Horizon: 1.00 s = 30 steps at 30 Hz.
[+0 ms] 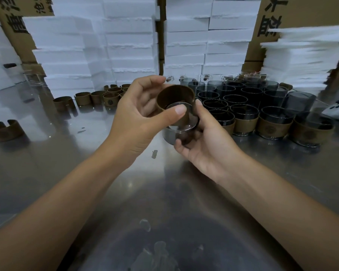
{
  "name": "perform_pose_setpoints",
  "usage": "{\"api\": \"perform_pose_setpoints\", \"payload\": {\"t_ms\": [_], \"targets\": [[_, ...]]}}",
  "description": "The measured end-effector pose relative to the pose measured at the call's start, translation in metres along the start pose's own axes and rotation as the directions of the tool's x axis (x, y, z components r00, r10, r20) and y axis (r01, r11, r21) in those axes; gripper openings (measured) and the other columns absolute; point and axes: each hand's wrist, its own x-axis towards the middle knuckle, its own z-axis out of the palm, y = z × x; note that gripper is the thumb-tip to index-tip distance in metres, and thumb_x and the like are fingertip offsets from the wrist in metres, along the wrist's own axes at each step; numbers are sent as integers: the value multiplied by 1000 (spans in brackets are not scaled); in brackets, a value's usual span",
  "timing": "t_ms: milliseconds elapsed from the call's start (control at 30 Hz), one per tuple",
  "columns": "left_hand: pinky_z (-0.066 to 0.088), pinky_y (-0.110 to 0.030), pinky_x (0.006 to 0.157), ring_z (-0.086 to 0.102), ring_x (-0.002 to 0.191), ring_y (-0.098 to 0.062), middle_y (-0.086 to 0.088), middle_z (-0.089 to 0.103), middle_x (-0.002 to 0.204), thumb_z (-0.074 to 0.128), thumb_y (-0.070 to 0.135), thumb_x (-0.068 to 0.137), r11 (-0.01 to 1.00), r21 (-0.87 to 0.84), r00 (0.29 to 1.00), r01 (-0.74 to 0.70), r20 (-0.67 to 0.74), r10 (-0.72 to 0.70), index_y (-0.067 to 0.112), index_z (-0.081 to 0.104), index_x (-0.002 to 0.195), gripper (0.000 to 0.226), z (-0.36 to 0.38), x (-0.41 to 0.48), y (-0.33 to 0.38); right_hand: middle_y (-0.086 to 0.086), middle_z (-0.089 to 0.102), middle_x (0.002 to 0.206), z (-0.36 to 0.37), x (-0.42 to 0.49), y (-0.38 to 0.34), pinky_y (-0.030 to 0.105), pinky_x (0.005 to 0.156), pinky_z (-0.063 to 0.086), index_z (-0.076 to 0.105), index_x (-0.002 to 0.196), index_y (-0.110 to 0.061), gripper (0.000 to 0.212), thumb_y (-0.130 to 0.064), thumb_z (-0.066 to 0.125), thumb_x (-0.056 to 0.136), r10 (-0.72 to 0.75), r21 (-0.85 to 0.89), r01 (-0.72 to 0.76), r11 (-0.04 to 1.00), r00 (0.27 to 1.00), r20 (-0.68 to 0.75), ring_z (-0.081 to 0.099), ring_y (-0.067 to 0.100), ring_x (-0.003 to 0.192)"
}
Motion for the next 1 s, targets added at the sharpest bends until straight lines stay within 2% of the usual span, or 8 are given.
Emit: {"api": "perform_pose_setpoints", "payload": {"t_ms": [67, 200, 333, 433, 667, 733, 867, 1000], "targets": [[50, -19, 84, 66, 99, -9, 7, 71, 99, 75, 9, 67, 1000, -17, 1000, 13, 19, -13, 17, 56, 111, 48, -1, 1, 0, -2, 66, 74, -1, 0, -2, 20, 47, 46, 67, 95, -21, 29, -46, 55, 91, -1, 1, 1, 1000, 1000, 14, 57, 10, 66], [49, -20, 87, 65, 104, -10, 6, 71, 104, 79, 14, 66, 1000, -11, 998, 19, 67, -18, 18, 60, 115, 53, -2, 1, -1, -5, 69, 67, -1, -3, -5, 18, 49, 44, 69, 88, -23, 36, -55, 54, 87, 20, -32, -18, 999, 998, 61, 63, 7, 56], [48, -18, 88, 63, 107, -7, 10, 71, 106, 72, 25, 70, 999, 40, 993, 6, 113, -11, 23, 59, 117, 49, 1, -1, -2, -7, 69, 66, 0, -4, -7, 19, 54, 45, 68, 95, -22, 58, -68, 56, 62, 26, -83, -16, 996, 993, 119, 64, 5, 57], [47, -18, 89, 62, 108, -6, 11, 70, 107, 70, 26, 73, 999, 51, 993, 10, 116, -15, 25, 58, 118, 47, 1, 0, -2, -6, 70, 71, -1, -4, -8, 19, 58, 47, 67, 103, -20, 69, -69, 56, 56, 29, -86, -15, 996, 986, 165, 65, 6, 62], [46, -28, 97, 60, 114, -12, 6, 67, 112, 69, 21, 76, 998, 36, 988, 57, 141, -61, 22, 56, 122, 48, 0, 0, -6, -4, 69, 71, -1, -4, -7, 21, 59, 51, 69, 99, -19, 58, -51, 73, 51, 24, -65, -17, 998, 992, 121, 66, 8, 65], [45, -30, 99, 60, 114, -15, 4, 66, 111, 64, 14, 78, 996, 2, 986, 86, 142, -85, 19, 56, 123, 46, 0, 1, -9, -5, 69, 68, -1, -4, -7, 21, 59, 50, 69, 97, -20, 54, -47, 74, 51, 12, -38, -8, 999, 994, 106, 64, 7, 62], [47, -24, 92, 61, 106, -10, 5, 68, 106, 57, 10, 78, 988, -84, 985, 131, 125, -120, 16, 57, 123, 46, 3, 1, -12, -4, 70, 70, -3, -4, -7, 20, 57, 49, 68, 100, -19, 50, -40, 73, 54, 8, -3, -8, 1000, 992, 123, 65, 6, 61], [46, -28, 99, 60, 114, -15, 2, 68, 111, 58, 10, 78, 987, -81, 985, 136, 119, -126, 10, 55, 126, 48, 4, 0, -14, -3, 69, 70, -3, -2, -9, 19, 55, 49, 66, 95, -16, 43, -35, 72, 57, -13, 38, 8, 999, 992, 123, 65, 7, 63]]}}
